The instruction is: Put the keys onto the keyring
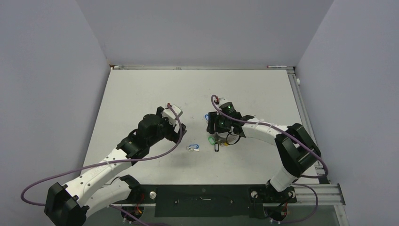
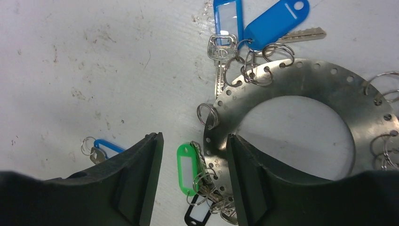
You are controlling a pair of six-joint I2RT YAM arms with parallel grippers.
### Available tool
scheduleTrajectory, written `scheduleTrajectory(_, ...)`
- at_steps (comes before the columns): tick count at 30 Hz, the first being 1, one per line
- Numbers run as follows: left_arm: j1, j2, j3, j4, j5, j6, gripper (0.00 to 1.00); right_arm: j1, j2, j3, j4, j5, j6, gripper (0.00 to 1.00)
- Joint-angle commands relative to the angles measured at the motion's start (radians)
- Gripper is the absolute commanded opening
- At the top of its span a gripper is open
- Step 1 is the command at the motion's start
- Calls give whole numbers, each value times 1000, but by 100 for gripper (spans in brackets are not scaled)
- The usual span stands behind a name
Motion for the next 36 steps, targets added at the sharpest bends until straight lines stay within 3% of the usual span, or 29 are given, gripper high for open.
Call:
scheduleTrajectory(1,-15,-10,16,38,10,25,85,-2,50,72,77,-65,-14,51)
scheduleTrajectory(7,-37,-6,13,34,9,30,83,-2,116,98,77,-78,-22,44)
scheduleTrajectory(36,-58,0,11,32,38,45,79,-11,147,86,98,-36,-58,40)
